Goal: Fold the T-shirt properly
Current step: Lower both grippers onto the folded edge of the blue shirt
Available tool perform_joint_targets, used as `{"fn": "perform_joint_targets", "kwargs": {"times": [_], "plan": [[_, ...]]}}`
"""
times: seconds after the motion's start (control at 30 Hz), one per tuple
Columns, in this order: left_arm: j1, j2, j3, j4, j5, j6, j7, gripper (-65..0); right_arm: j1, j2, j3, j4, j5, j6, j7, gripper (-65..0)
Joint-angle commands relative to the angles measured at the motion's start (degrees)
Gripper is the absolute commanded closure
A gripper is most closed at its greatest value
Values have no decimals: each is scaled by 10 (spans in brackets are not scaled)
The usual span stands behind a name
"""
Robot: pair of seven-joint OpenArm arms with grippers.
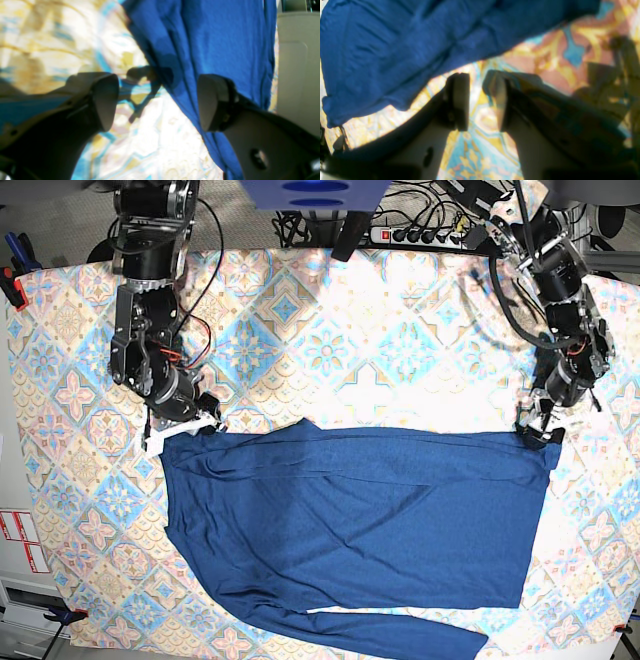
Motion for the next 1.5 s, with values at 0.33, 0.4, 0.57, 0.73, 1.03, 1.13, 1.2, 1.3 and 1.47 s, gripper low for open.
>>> {"fn": "perform_joint_targets", "kwargs": {"times": [0.33,0.4,0.57,0.73,1.03,1.13,1.2,1.3,1.47], "plan": [[-10,-11,-2,10,-8,21,-3,-474,11,4,1,12,7,6,11,-177],[-9,-11,-2,10,-8,21,-3,-474,11,4,1,12,7,6,11,-177],[-9,-8,-1,10,-8,21,-3,-474,11,4,0,12,7,6,11,-177],[-9,-7,-1,10,-8,21,-3,-474,11,4,0,12,7,6,11,-177],[-8,-7,-1,9,-8,21,-3,-474,11,4,-1,12,7,6,11,-177],[-6,-7,-1,9,-8,21,-3,-474,11,4,-1,12,7,6,11,-177],[-6,-7,-1,9,-8,21,-3,-474,11,4,0,12,7,6,11,-177],[-6,-6,-1,9,-8,21,-3,-474,11,4,-1,12,7,6,11,-177],[-6,-6,-1,9,-8,20,-1,-480,11,4,0,12,7,6,11,-177]]}}
